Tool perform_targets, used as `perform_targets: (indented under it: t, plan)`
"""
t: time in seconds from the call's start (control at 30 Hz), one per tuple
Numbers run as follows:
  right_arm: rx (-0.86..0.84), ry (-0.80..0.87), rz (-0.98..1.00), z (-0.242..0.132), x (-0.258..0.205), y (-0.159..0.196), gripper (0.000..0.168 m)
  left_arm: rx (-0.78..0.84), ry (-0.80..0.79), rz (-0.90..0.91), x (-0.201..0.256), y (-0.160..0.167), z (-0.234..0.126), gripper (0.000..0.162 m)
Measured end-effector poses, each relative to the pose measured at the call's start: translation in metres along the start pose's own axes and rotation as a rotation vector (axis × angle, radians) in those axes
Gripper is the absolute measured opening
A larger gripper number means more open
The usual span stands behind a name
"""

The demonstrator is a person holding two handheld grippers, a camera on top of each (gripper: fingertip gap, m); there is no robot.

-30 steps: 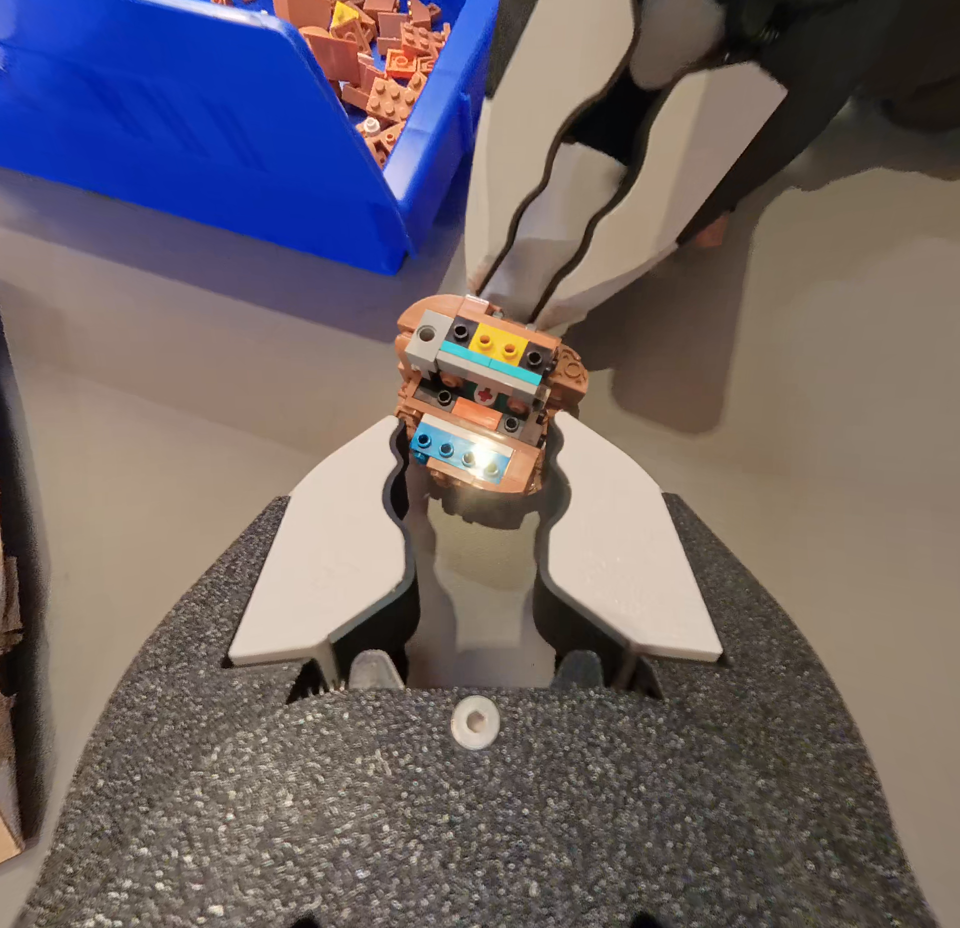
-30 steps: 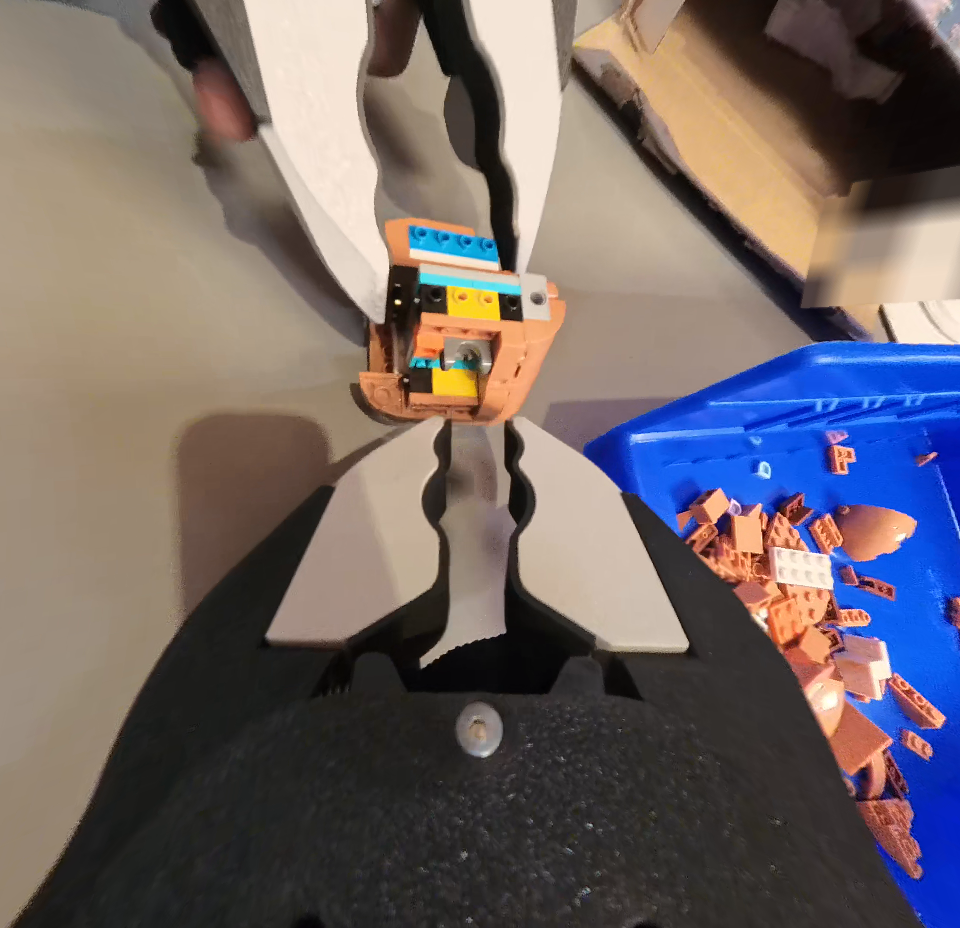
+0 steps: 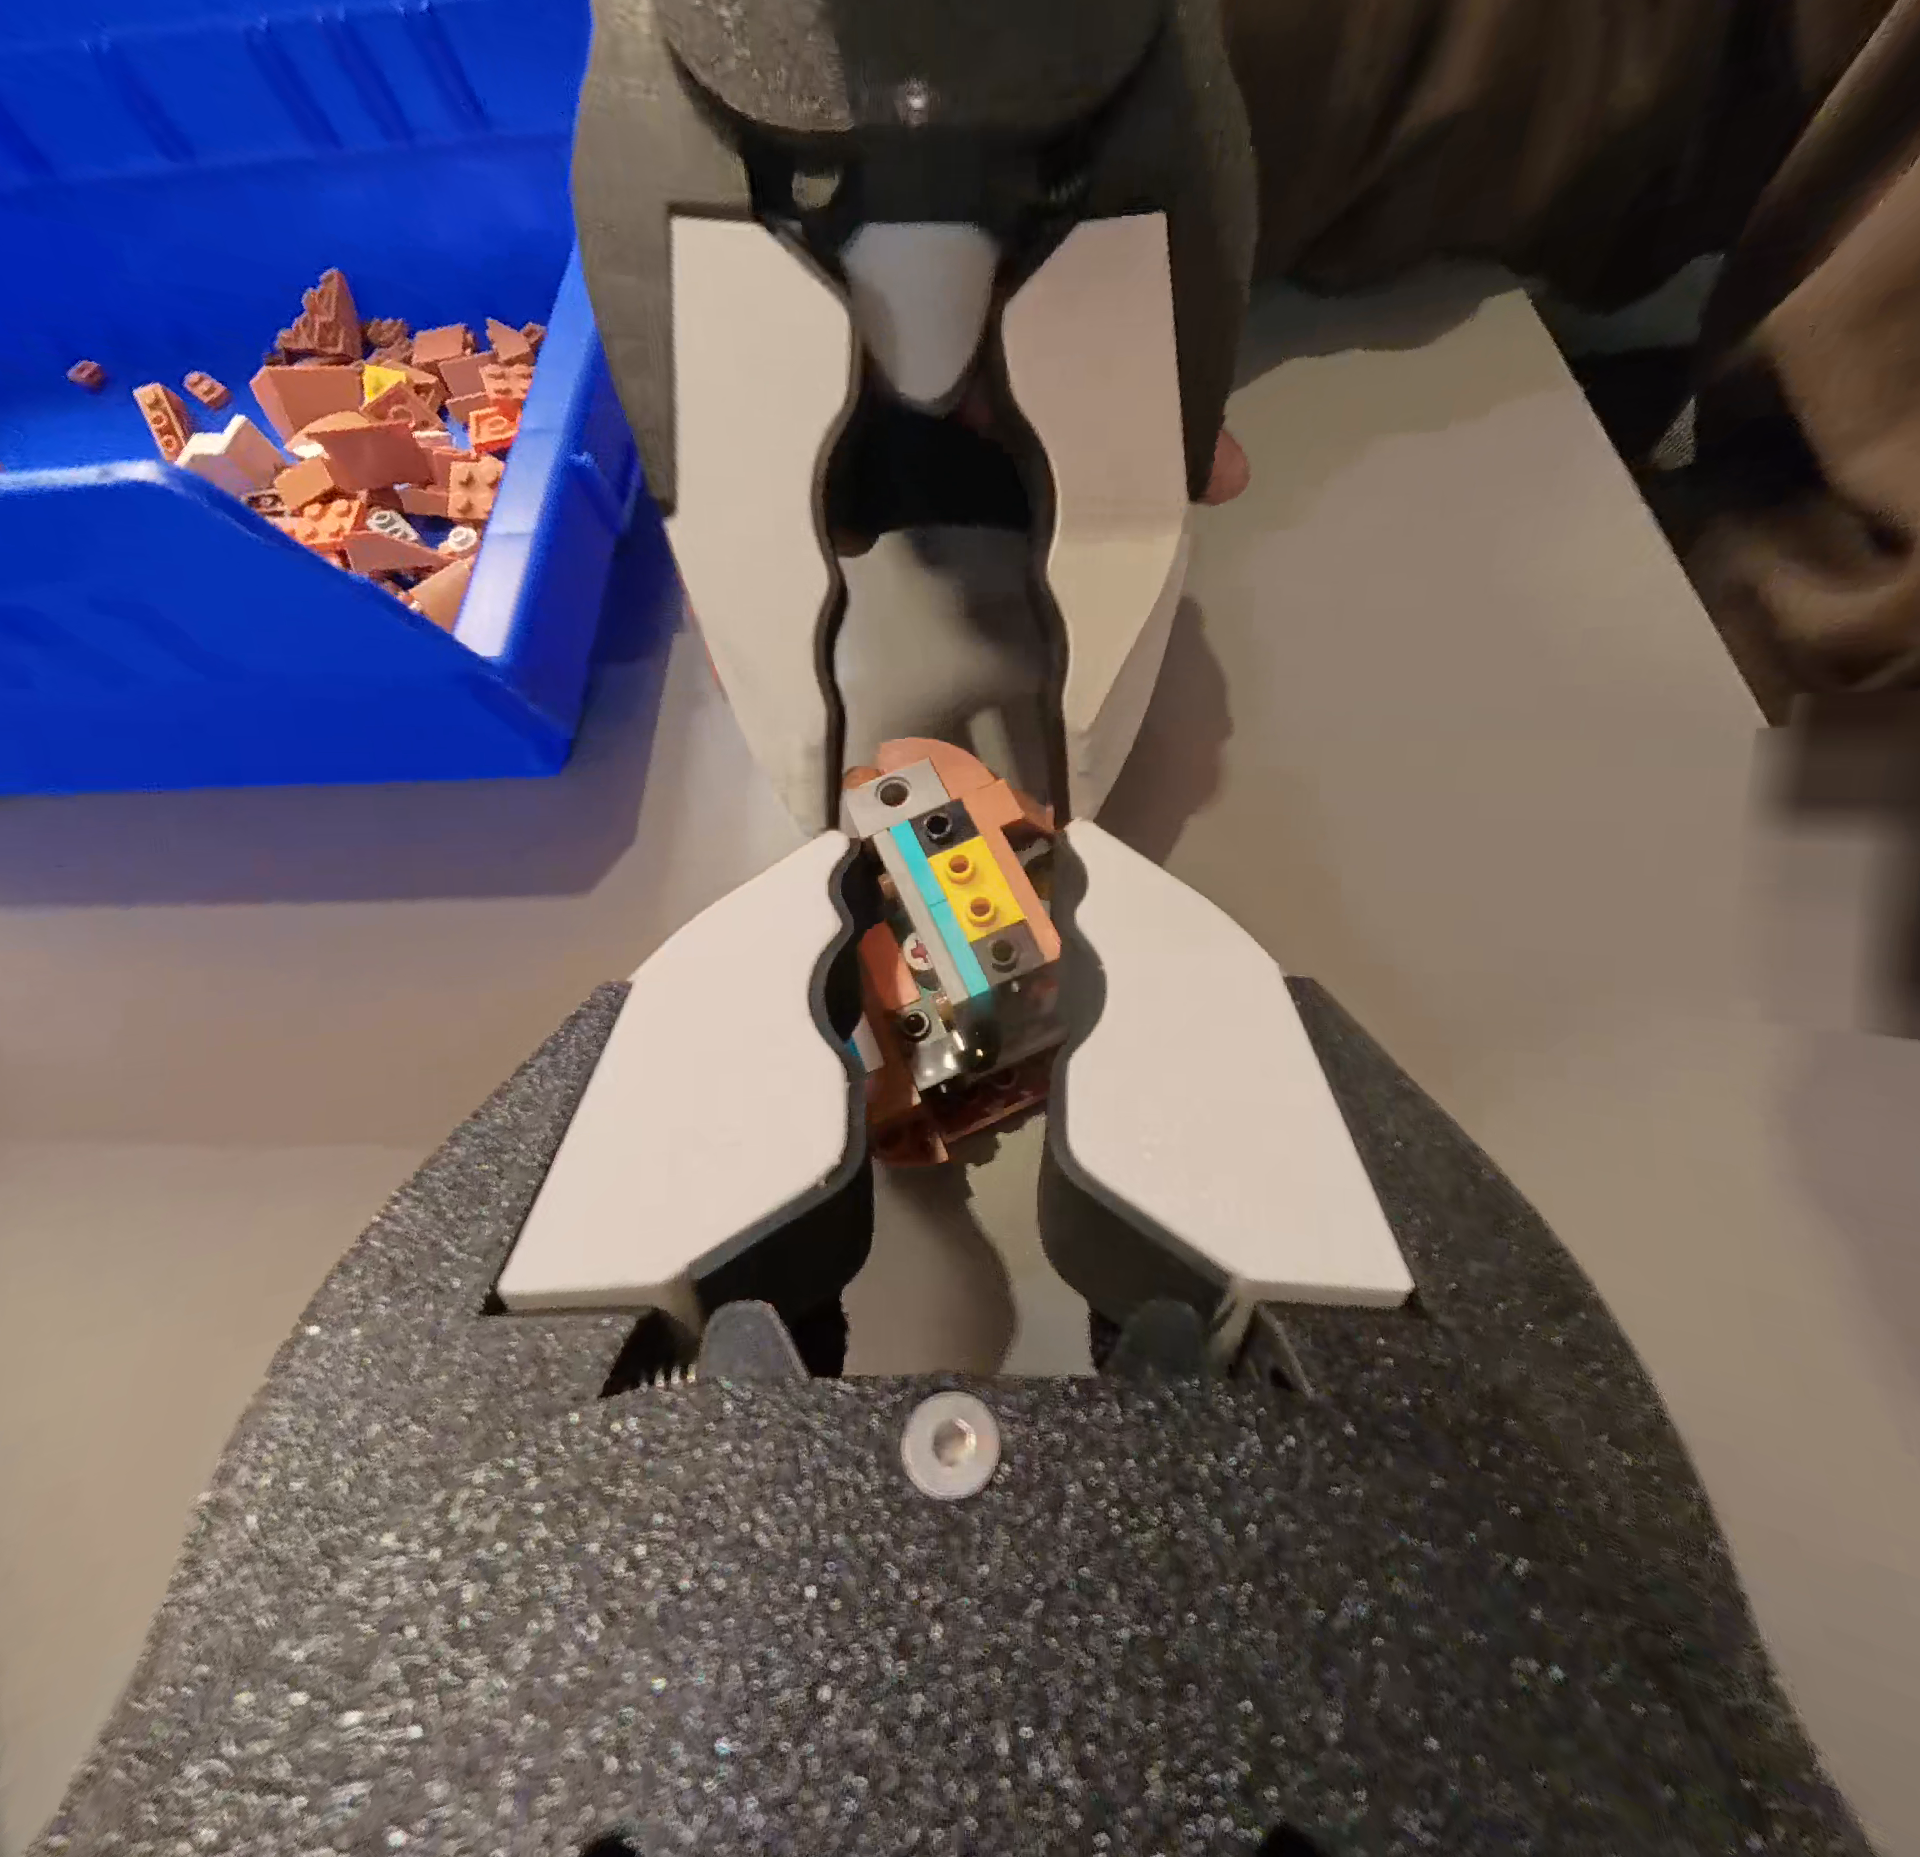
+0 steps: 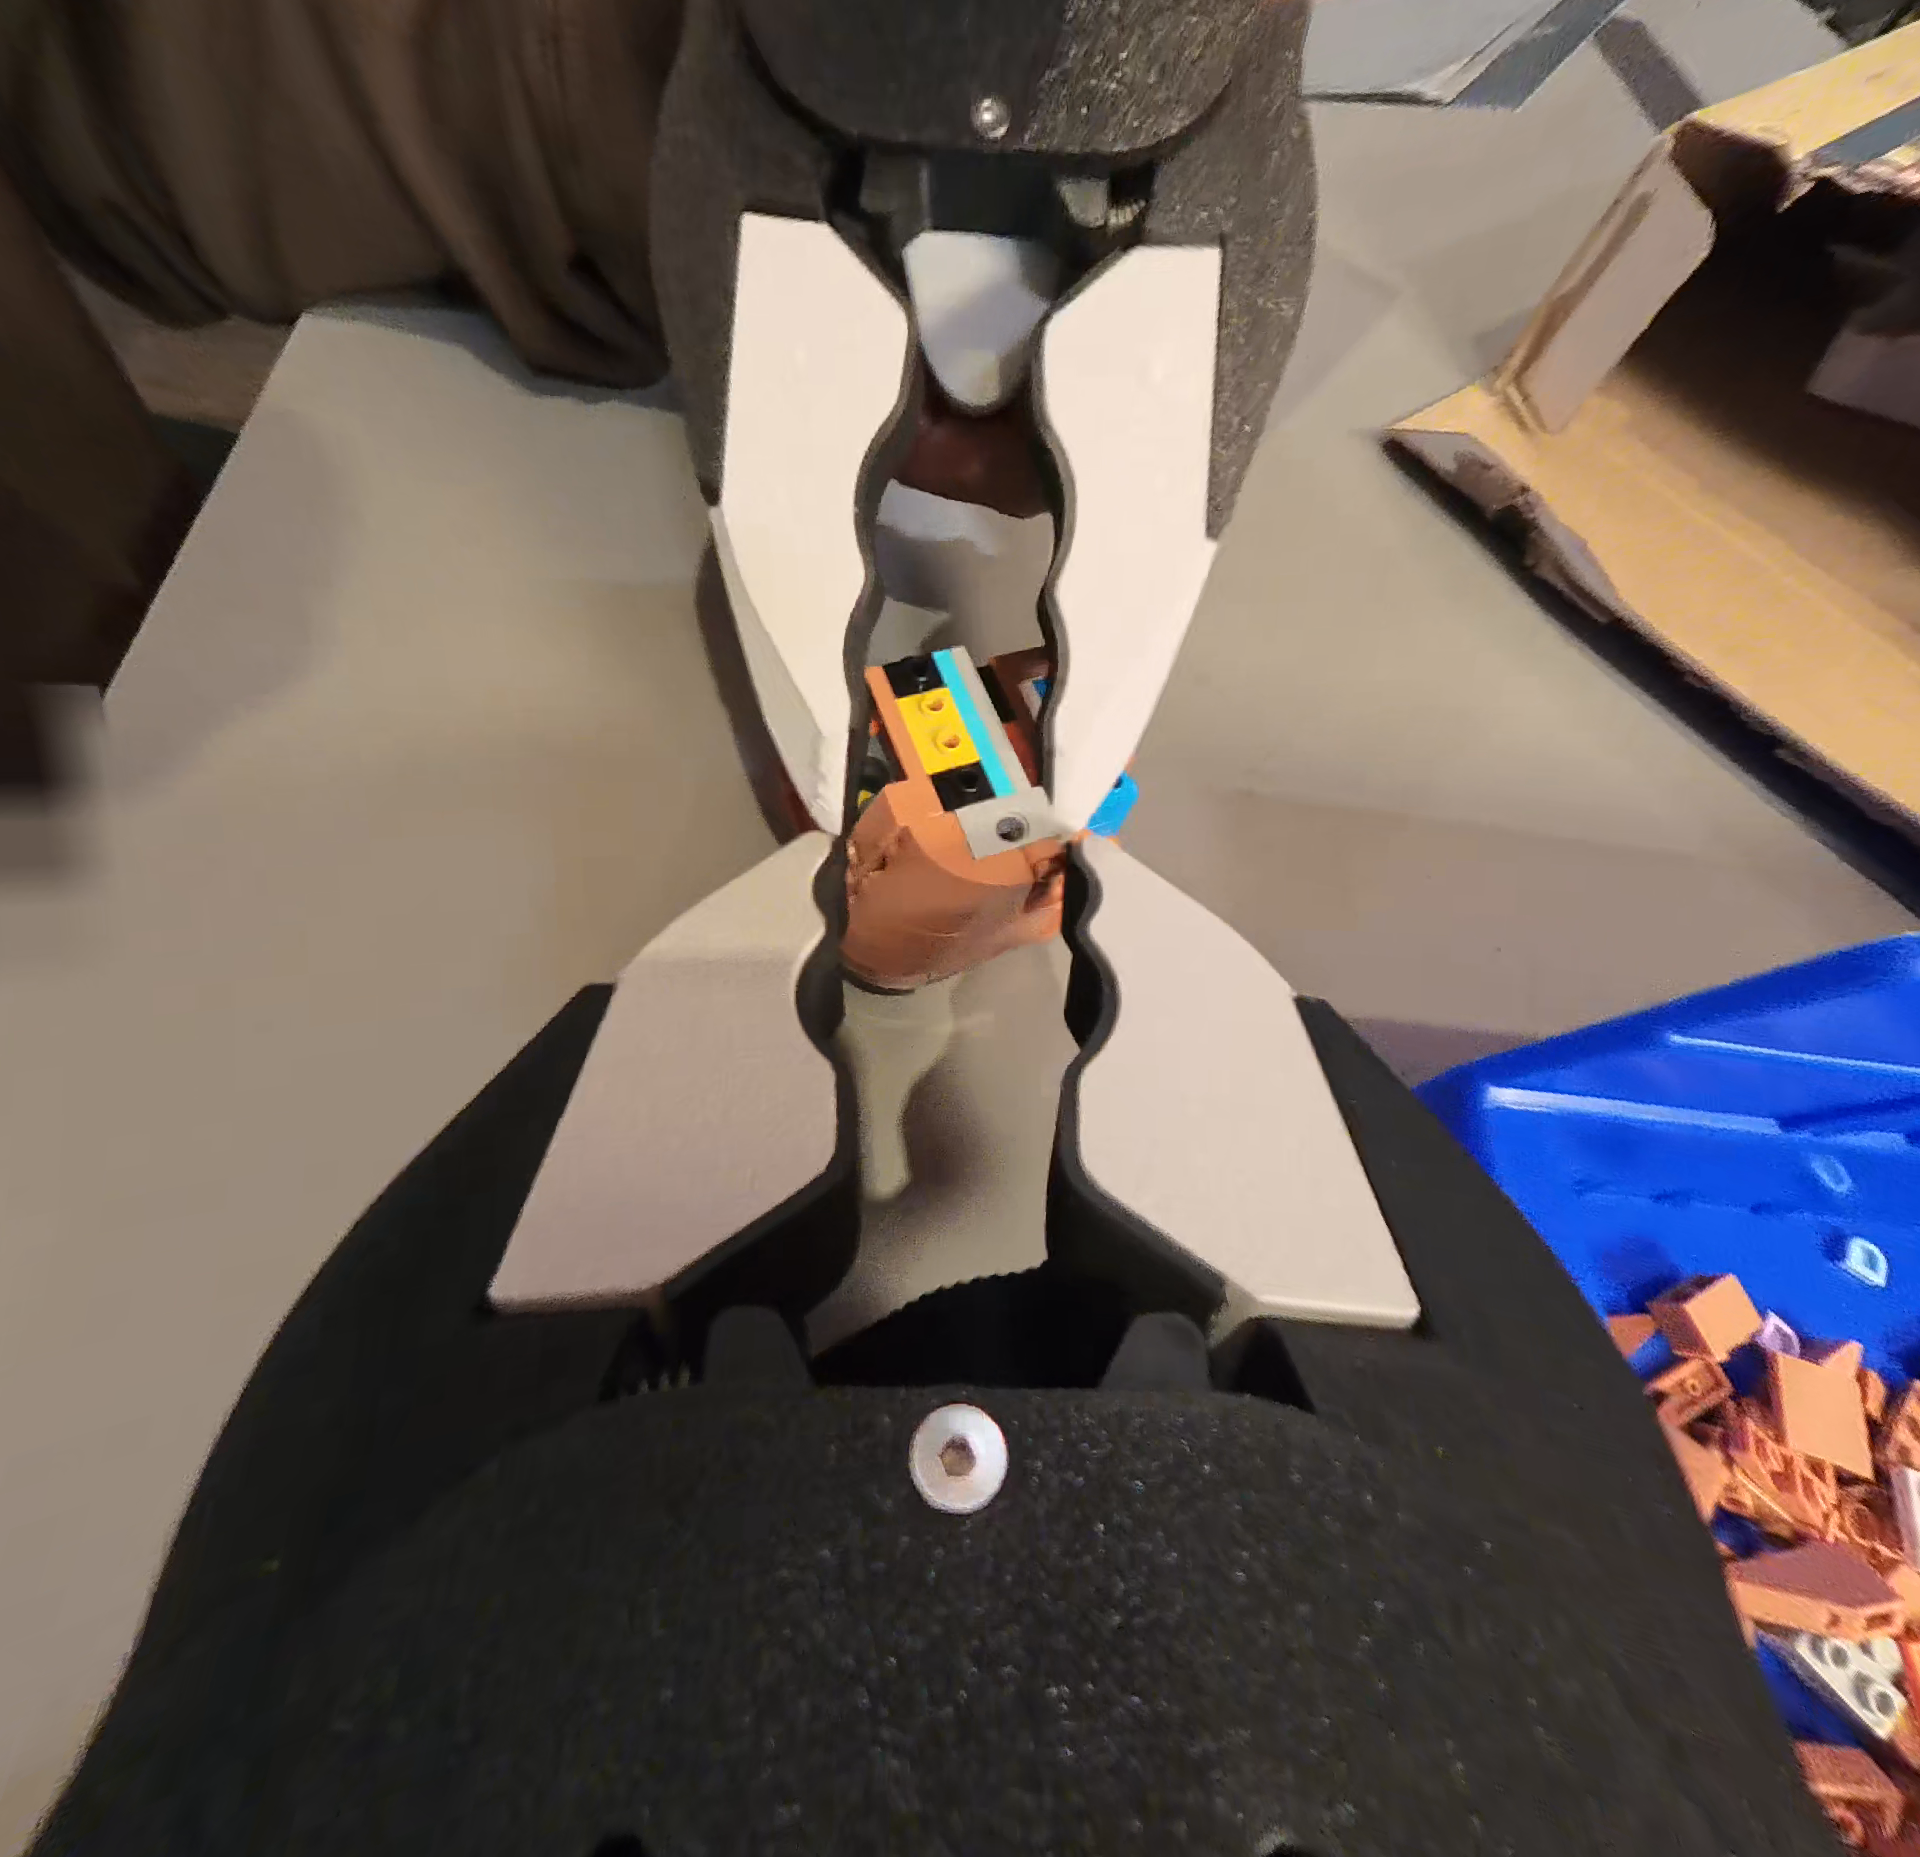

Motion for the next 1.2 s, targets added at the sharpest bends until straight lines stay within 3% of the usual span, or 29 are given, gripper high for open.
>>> perform_targets:
  t: [0.2, 0.4, 0.5, 0.7, 1.2]
  plan:
    - [-0.037, 0.089, 0.011, -0.001, 0.006, 0.002, 0.032, -0.025, -0.121, 0.022, -0.007, 0.000, -0.010, 0.035]
    - [0.005, 0.067, -0.064, -0.003, 0.002, 0.001, 0.032, -0.008, -0.071, 0.087, -0.003, 0.001, -0.013, 0.022]
    - [0.042, 0.023, -0.092, -0.003, -0.003, -0.001, 0.038, -0.004, 0.006, 0.113, 0.002, 0.002, -0.012, 0.022]
    - [0.023, 0.022, -0.150, -0.001, -0.008, -0.004, 0.031, 0.009, 0.036, 0.086, 0.001, 0.003, -0.011, 0.022]
    - [0.069, 0.137, 0.059, -0.005, -0.009, 0.005, 0.028, 0.063, 0.018, -0.035, -0.011, 0.006, -0.009, 0.022]
Point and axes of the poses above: each gripper's, where its closed fingertips meet, z out along the fingers, y out of its underside, x = y × z across the jaws, the point moved 10 cm from there along -z, back along the fingers, and after that the axes turned 12 degrees about -z, right-handed, at the moved point
